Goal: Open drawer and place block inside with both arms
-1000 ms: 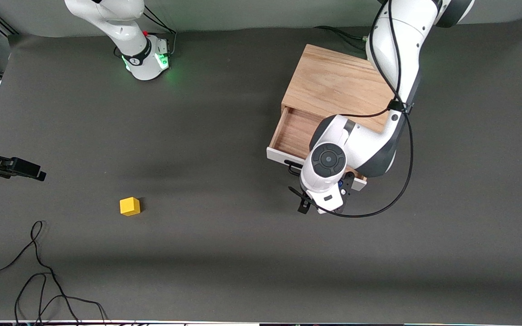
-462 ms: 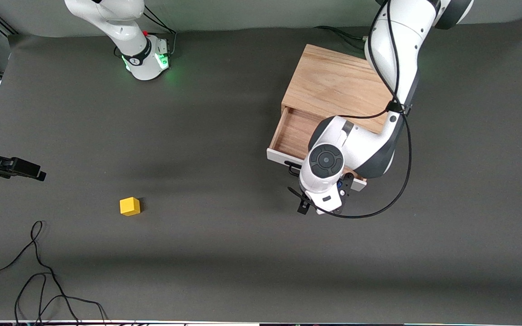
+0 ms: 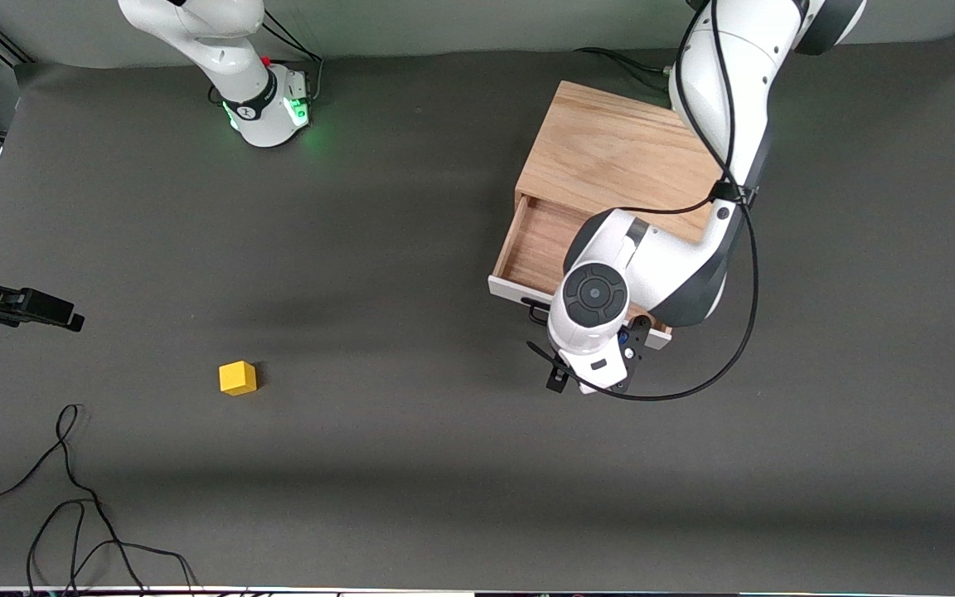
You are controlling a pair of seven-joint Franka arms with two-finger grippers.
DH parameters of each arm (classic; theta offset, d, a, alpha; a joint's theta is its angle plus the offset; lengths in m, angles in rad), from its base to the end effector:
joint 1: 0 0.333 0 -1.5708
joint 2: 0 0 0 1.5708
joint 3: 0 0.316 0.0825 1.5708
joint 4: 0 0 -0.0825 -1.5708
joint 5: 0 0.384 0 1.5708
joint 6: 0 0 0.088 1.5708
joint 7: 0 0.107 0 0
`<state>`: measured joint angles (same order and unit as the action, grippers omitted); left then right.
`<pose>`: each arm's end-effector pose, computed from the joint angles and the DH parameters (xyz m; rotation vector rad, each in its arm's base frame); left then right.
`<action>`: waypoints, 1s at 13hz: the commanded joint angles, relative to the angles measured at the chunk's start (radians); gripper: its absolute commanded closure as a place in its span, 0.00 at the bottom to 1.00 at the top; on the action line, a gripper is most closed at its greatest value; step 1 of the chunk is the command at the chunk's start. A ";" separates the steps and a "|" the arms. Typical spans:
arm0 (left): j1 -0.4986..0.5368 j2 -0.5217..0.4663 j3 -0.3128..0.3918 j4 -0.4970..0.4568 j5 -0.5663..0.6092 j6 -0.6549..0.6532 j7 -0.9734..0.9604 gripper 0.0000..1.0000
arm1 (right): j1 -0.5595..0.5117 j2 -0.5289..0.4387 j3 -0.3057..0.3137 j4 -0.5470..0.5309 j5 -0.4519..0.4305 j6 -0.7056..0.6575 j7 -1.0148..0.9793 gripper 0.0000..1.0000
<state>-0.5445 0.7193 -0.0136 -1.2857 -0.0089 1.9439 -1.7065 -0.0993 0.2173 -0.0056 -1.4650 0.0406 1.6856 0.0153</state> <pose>0.6241 -0.3876 0.3175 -2.5914 -1.6885 0.0642 0.6248 -0.0615 0.5564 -3.0966 0.1933 -0.0078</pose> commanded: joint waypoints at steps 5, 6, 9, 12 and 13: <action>0.000 -0.026 0.003 0.086 0.017 -0.130 0.039 0.00 | -0.002 0.010 0.004 0.022 0.013 -0.006 -0.001 0.00; 0.006 -0.059 0.004 0.106 0.017 -0.188 0.117 0.00 | -0.002 0.010 0.004 0.022 0.013 -0.007 -0.001 0.00; 0.066 -0.191 0.003 0.100 0.006 -0.316 0.358 0.00 | -0.005 0.011 0.004 0.022 0.013 -0.009 0.000 0.00; 0.116 -0.299 0.004 0.056 0.004 -0.426 0.629 0.00 | -0.003 0.014 0.004 0.018 0.013 -0.009 -0.001 0.00; 0.142 -0.346 0.004 0.021 0.004 -0.440 0.704 0.00 | -0.003 0.020 0.004 0.020 0.013 -0.009 -0.001 0.00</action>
<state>-0.4411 0.4654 -0.0054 -1.1667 -0.0058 1.5202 -1.1470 -0.0991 0.2198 -0.0038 -1.4656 0.0406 1.6851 0.0153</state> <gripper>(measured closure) 0.000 0.000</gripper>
